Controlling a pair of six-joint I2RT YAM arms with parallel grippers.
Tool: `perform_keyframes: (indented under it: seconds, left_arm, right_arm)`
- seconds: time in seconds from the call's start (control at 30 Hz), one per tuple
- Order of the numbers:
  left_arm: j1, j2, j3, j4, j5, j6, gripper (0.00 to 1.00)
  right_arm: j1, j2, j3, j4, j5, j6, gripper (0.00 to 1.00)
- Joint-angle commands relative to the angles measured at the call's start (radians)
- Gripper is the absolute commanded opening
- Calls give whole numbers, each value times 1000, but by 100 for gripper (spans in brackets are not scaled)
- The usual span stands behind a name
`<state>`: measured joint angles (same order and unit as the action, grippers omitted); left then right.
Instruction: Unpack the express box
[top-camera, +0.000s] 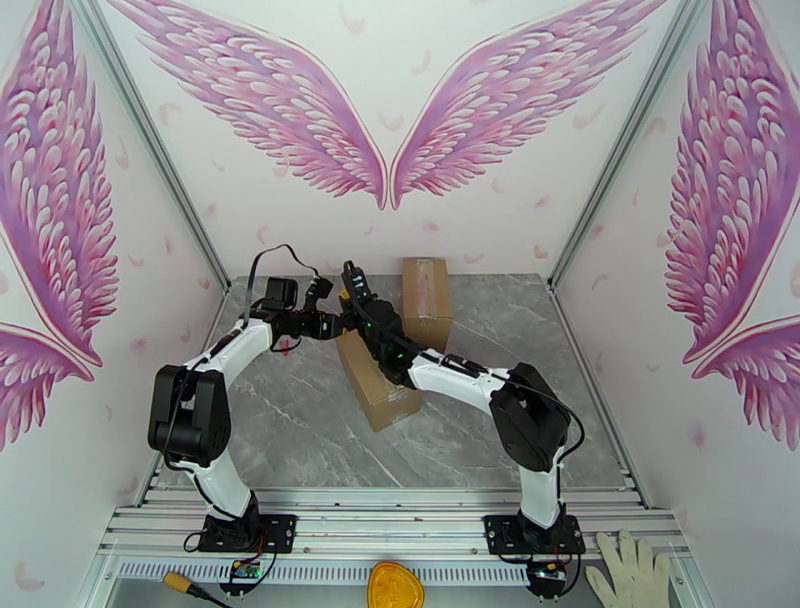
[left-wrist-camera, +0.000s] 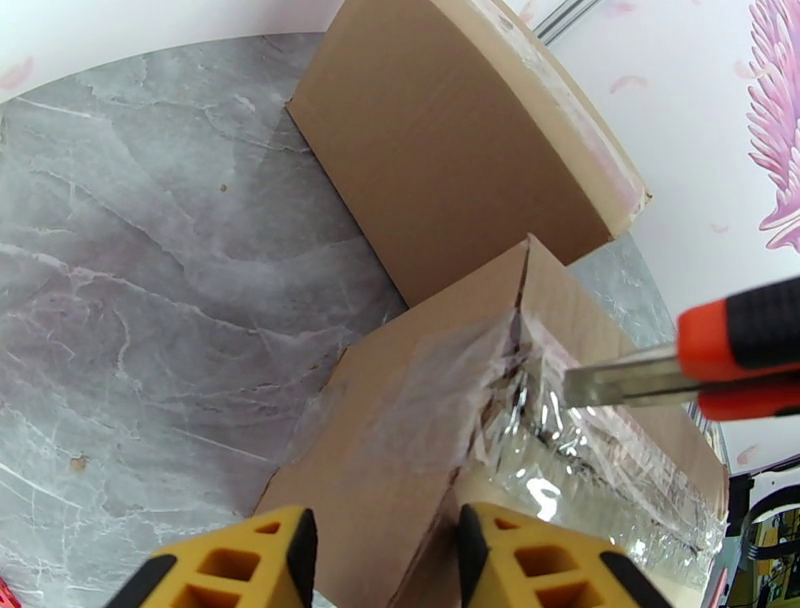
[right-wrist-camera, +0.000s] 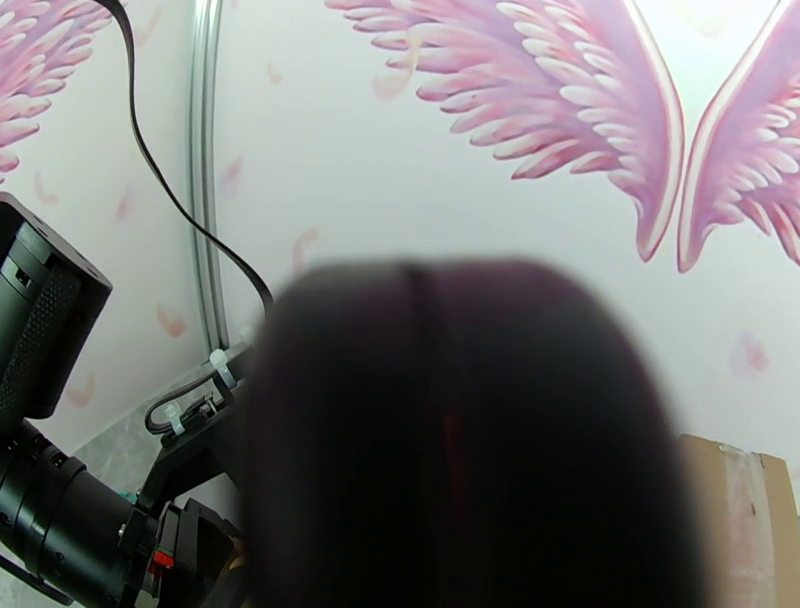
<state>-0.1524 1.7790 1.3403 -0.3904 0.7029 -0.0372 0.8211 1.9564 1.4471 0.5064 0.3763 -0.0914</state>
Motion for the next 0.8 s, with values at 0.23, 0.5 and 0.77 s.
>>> perform_keyframes:
  seconds: [0.23, 0.5, 0.77]
  left_arm:
    - [3, 30, 0, -15, -24, -12, 40]
    - [4, 36, -9, -22, -55, -34, 36]
    - [4, 40, -15, -8, -51, -52, 36]
  right_arm:
    - [11, 45, 54, -5, 85, -28, 0]
    - [16, 35, 46, -48, 77, 5, 0]
    - [24, 16, 2, -50, 51, 67, 0]
